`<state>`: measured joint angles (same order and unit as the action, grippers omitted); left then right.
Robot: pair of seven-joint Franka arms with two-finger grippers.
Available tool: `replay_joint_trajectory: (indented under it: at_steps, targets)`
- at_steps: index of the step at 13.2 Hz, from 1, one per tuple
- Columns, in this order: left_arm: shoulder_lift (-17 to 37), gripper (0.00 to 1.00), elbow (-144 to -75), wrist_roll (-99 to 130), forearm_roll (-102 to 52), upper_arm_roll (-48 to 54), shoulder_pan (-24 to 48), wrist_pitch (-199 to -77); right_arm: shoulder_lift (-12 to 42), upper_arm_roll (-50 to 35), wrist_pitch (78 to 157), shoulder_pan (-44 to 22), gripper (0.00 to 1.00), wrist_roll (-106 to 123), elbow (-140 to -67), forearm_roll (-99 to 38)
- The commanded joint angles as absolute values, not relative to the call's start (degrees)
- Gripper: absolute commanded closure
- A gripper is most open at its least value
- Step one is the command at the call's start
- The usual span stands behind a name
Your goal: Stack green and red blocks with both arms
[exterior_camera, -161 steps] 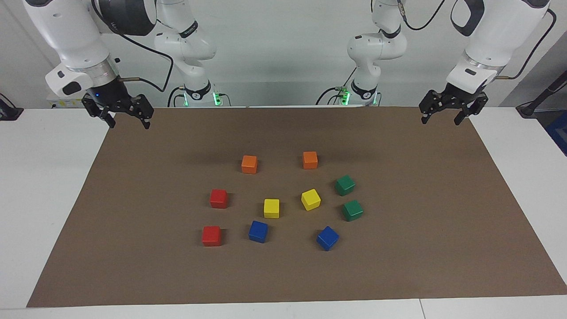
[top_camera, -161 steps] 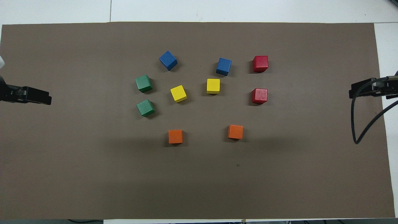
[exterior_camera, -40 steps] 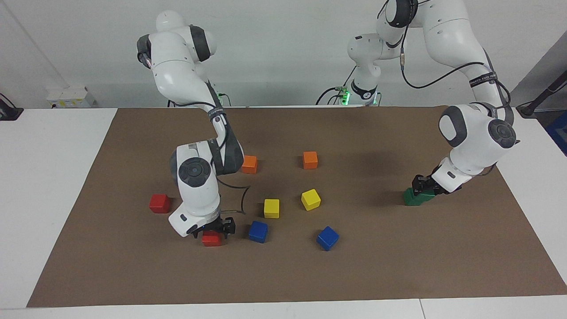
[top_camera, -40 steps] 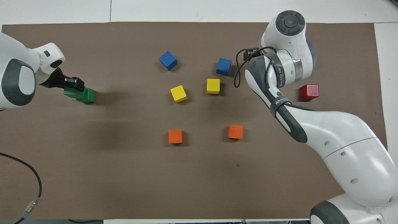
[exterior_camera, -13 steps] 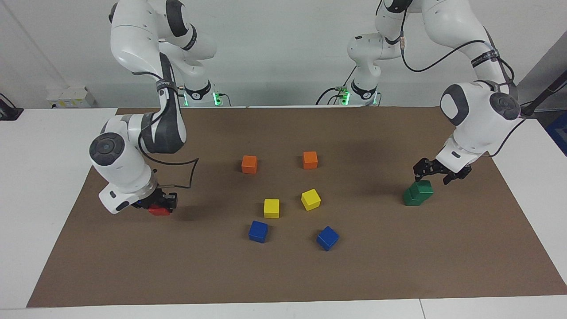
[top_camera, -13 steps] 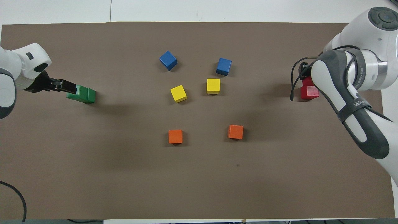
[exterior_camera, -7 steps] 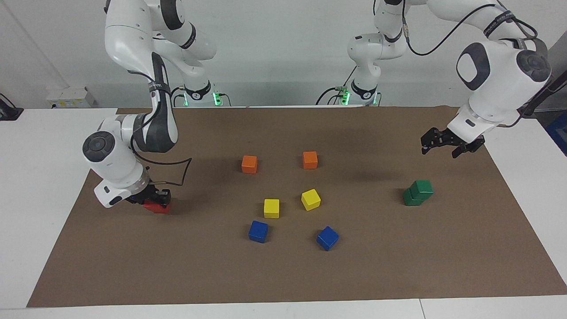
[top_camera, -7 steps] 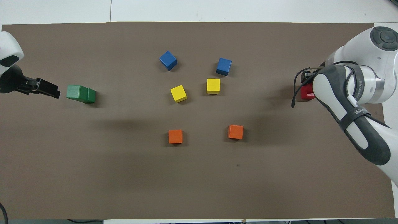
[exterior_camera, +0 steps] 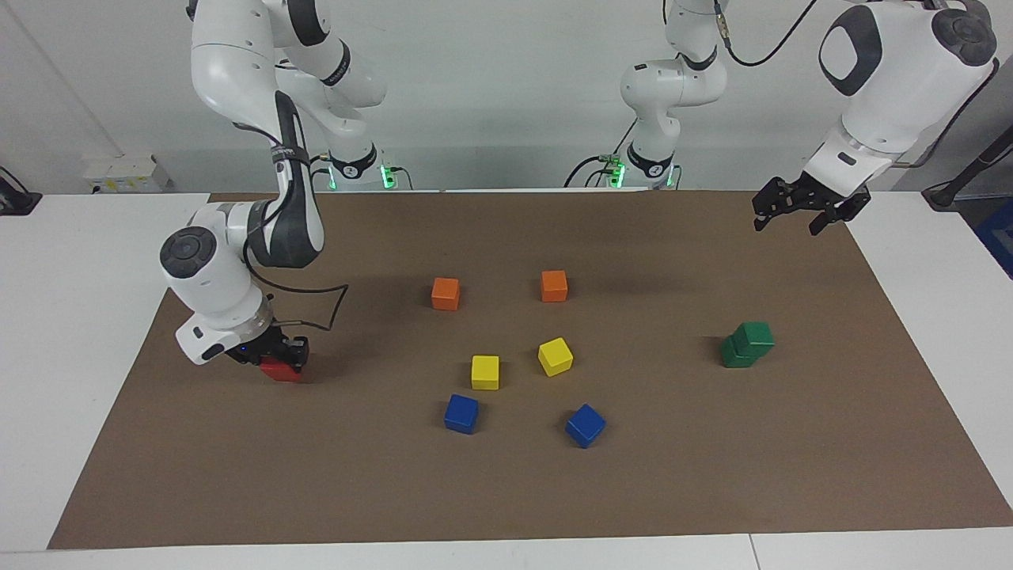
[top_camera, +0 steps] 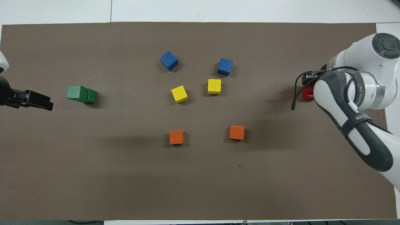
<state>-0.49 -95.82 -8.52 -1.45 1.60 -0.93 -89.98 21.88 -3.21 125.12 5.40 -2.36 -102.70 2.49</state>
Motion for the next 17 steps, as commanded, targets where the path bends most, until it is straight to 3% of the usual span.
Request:
replay_joint_trajectory:
  at_steps: [1,8,10,12,13,14,15,17]
  targets:
    - [-3.4,0.00,-100.3,-6.9,-0.8,1.1,-0.1,-94.6,20.1,-3.7,127.2,6.4,1.00,-1.2,-107.7,1.5]
    - [-2.5,0.00,-99.8,-6.9,-0.8,1.1,-0.1,-95.9,19.9,-3.7,134.0,7.0,1.00,-0.3,-111.0,1.7]
    - [-2.5,0.00,-99.9,-7.0,-0.8,1.1,-0.1,-96.1,20.0,-3.7,135.1,6.9,0.80,-1.1,-111.2,1.6]
    - [-2.5,0.00,-99.8,-7.0,-0.8,1.1,-0.1,-96.2,20.0,-3.7,135.0,7.0,0.79,-2.0,-111.3,1.6]
    - [-2.5,0.00,-99.8,-7.0,-0.8,1.1,-0.1,-96.2,20.0,-3.7,134.9,7.1,0.69,-2.4,-111.3,1.6]
    - [-2.5,0.00,-99.8,-7.1,-0.8,1.1,-0.1,-96.2,20.0,-3.7,134.9,7.1,0.38,-2.5,-111.3,1.6]
    - [-2.5,0.00,-99.8,-7.1,-0.8,1.1,-0.1,-96.2,20.0,-3.7,134.8,7.1,0.00,-2.5,-111.3,1.6]
    - [-2.5,0.00,-99.8,-7.0,-0.8,1.1,-0.1,-96.2,20.0,-3.7,134.0,7.1,0.00,-3.8,-110.8,1.7]
